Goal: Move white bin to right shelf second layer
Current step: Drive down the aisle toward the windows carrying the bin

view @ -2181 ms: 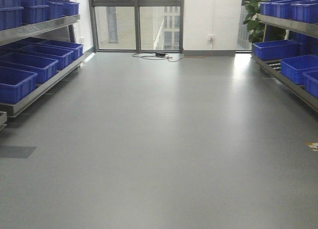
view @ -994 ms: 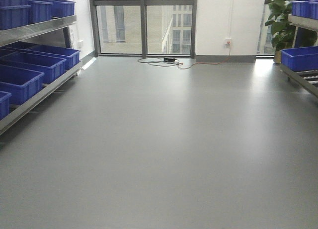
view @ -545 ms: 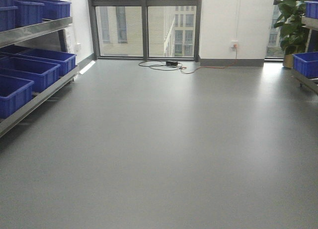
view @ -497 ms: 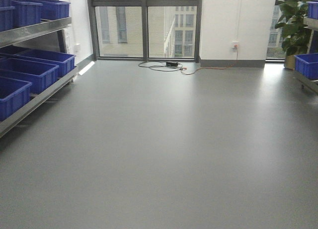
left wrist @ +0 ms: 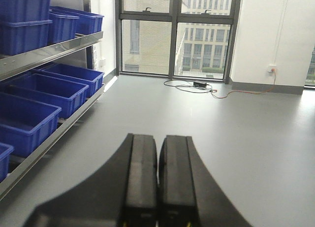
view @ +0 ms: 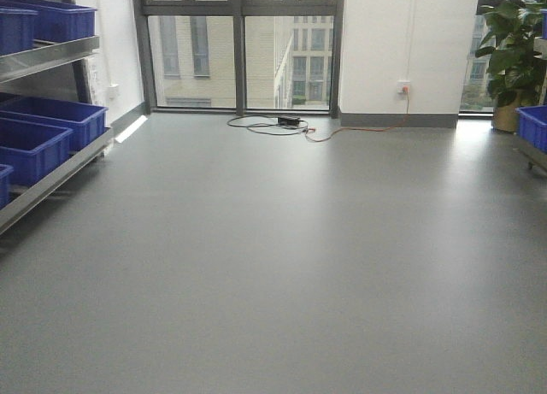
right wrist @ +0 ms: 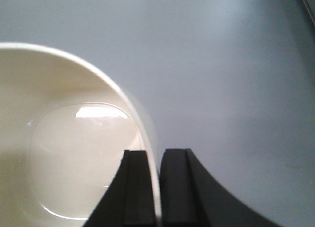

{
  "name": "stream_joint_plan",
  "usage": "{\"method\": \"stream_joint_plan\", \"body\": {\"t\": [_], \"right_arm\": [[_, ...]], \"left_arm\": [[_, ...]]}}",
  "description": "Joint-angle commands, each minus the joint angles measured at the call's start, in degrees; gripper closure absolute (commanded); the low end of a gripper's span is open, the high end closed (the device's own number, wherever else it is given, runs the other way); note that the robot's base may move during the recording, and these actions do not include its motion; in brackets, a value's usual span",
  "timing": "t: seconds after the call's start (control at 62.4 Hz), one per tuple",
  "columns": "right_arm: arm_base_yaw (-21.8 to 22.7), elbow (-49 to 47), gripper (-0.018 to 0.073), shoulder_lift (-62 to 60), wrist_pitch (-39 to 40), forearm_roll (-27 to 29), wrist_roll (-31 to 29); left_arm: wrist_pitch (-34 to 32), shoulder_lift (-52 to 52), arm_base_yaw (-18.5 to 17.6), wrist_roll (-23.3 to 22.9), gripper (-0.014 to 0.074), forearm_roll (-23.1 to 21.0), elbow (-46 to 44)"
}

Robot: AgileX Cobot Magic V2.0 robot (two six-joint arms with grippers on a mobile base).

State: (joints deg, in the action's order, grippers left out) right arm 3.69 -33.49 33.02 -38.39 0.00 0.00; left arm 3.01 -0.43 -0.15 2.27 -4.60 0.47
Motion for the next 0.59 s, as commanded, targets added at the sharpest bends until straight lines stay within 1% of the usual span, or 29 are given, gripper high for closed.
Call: {"method": "stream_joint_plan", "body": {"t": [0.0, 0.577], "right_arm": [[0.3, -1.7, 0.0503, -0.1, 4.9, 0.0, 0.0], [0.3, -1.7, 0.0503, -0.1, 4.9, 0.0, 0.0]], "left_arm": [[-4.8, -0.9, 0.1, -0.3, 0.0512, -0.3, 1.6], [-4.8, -0.9, 0.1, -0.3, 0.0512, -0.3, 1.6]]}}
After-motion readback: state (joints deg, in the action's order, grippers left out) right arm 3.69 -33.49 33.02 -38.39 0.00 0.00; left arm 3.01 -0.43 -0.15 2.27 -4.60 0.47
